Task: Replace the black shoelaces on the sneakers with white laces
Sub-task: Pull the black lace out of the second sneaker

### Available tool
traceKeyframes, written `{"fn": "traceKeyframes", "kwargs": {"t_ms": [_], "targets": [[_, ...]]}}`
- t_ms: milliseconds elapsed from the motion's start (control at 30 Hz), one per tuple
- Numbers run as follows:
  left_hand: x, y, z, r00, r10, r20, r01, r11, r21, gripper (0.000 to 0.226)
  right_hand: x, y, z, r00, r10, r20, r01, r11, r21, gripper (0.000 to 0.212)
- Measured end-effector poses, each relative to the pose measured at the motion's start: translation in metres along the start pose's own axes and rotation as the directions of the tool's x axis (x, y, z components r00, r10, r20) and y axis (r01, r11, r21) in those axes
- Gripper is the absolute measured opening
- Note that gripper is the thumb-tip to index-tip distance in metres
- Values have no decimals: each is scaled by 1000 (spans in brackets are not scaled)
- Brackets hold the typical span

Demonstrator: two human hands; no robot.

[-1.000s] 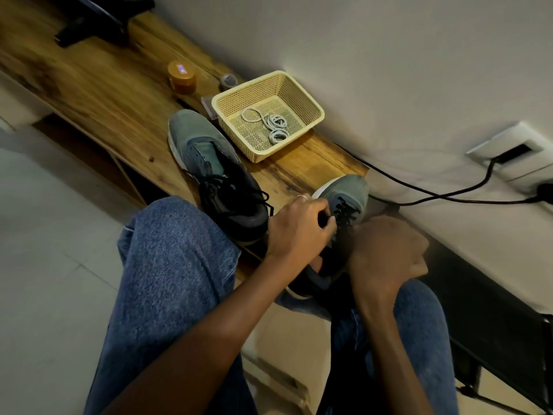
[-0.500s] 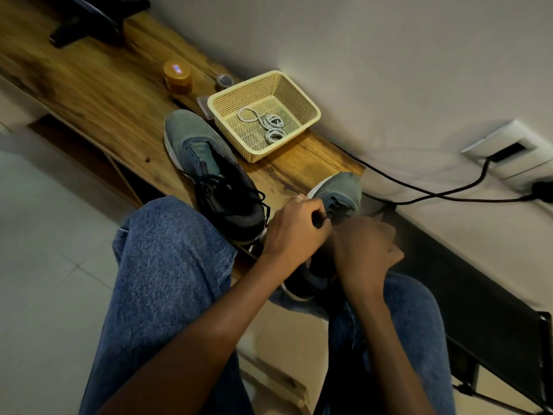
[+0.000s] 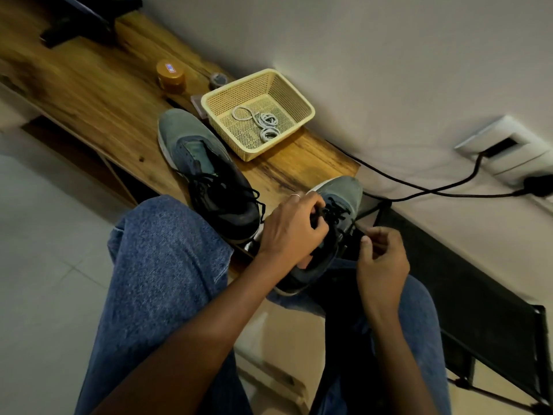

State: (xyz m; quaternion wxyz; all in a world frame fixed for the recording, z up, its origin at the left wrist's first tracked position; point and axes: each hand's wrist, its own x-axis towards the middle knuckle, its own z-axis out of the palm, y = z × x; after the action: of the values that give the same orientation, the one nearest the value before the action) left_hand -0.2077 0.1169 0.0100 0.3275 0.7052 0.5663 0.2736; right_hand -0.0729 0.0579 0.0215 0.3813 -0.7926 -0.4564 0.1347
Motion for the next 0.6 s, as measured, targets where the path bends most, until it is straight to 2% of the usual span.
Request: {"fn": "traceKeyframes", "kwargs": {"t_ms": [133,267,433,600], "targets": [[1,-3,5,989,148,25,-150,983,103,30,-2,0,9,999,-16,51,19,998,-61,12],[2,-4,8,982,155,104,-174,961,216,32,-5,-3,15,992,-39,118,42,999,-27,8],[5,-1,9,980,194,40,-196,933,302,25,-5,-3,19,986,-41,160,50,997,-53,22],[5,1,15,973,232,-14,-217,927,306,13,-4,2,19,992,-21,126,29,998,-58,17]]}}
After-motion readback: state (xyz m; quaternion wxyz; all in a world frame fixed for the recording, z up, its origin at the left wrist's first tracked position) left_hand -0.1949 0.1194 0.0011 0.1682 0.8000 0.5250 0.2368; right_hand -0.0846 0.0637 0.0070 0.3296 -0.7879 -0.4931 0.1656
